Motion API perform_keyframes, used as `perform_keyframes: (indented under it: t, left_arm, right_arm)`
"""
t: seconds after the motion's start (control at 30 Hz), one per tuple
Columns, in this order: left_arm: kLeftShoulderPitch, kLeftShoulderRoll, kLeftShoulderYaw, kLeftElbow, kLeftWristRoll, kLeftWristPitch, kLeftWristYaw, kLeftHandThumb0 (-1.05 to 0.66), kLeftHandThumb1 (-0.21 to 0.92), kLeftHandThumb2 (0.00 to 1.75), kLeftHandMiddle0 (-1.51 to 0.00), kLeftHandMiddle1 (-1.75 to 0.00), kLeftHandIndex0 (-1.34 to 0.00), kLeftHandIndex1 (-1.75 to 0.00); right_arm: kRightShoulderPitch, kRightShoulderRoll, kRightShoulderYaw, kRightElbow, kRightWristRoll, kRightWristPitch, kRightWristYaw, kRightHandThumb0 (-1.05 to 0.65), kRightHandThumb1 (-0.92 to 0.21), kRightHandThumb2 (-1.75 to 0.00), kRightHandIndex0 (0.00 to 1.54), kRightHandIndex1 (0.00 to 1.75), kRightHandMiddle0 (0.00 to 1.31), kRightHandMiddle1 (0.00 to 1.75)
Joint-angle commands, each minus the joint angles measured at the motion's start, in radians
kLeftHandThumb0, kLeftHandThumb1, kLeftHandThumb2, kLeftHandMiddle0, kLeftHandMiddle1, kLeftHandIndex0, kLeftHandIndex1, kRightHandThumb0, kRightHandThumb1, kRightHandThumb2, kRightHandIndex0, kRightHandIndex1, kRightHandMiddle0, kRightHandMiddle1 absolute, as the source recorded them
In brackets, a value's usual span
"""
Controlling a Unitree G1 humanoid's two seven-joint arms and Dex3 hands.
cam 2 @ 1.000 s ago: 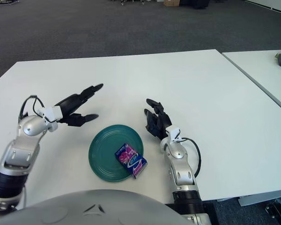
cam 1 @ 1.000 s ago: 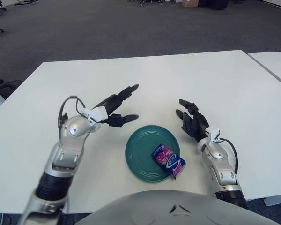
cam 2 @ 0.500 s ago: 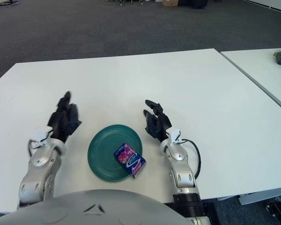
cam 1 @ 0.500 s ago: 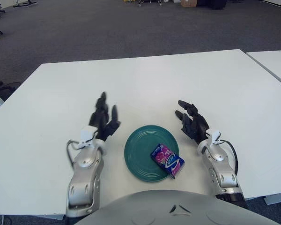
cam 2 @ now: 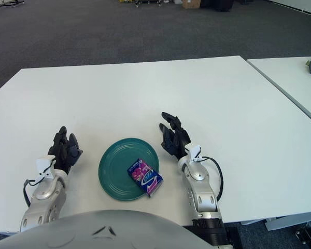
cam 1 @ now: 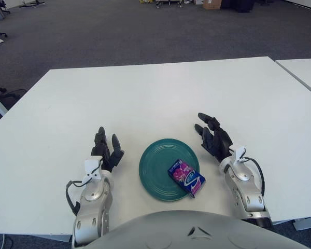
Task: Put the gum into the plate.
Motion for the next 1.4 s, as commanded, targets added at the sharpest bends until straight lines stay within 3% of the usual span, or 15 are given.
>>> perform_keyframes:
  t: [0.0, 0.13, 0.23, 0.73, 1.0, 1.37]
  left_arm:
    - [0.02, -0.061, -0.062, 0.003, -0.023, -0.005, 0.012, -1.03, 0.92, 0.94, -0.09, -0.02, -0.04, -0.04]
    - [0.034, -0.063, -0.092, -0.004, -0.028, 0.006, 0.034, -1.0, 0.92, 0.97, -0.11, -0.02, -0.05, -0.06]
    - [0.038, -0.062, -0.101, 0.009, -0.034, 0.013, 0.048, -0.95, 0.92, 0.99, -0.13, -0.02, -0.02, -0.17]
    - [0.05, 0.004, -0.127, 0.187, -0.071, -0.239, -0.039, -0.95, 0.92, 1.04, -0.18, -0.01, 0.0, -0.47]
    - [0.045, 0.041, -0.139, 0.252, -0.099, -0.358, -0.098, -0.96, 0.92, 1.05, -0.19, -0.01, 0.0, -0.55]
    - [0.064, 0.07, -0.165, 0.301, -0.057, -0.508, -0.086, -0.97, 0.92, 1.04, -0.2, -0.01, 0.0, -0.6]
  right_arm:
    - [0.021, -0.007, 0.001, 0.011, 0.008, 0.043, 0.008, -0.74, -0.92, -0.88, 0.36, 0.01, 0.0, 0.59]
    - [0.03, -0.012, 0.002, 0.001, 0.011, 0.042, 0.018, -0.74, -0.92, -0.87, 0.36, 0.01, 0.0, 0.59]
    - [0.038, -0.015, 0.004, -0.009, 0.011, 0.041, 0.025, -0.74, -0.92, -0.88, 0.35, 0.0, 0.0, 0.59]
    - [0.082, -0.032, 0.019, -0.075, -0.013, 0.088, 0.024, -0.71, -0.92, -0.9, 0.35, 0.01, 0.0, 0.57]
    - [0.102, -0.029, 0.035, -0.088, -0.035, 0.085, 0.002, -0.73, -0.92, -0.9, 0.32, 0.0, 0.0, 0.49]
    - [0.122, -0.032, 0.062, -0.096, -0.061, 0.061, -0.019, -0.72, -0.92, -0.9, 0.2, 0.0, 0.0, 0.41]
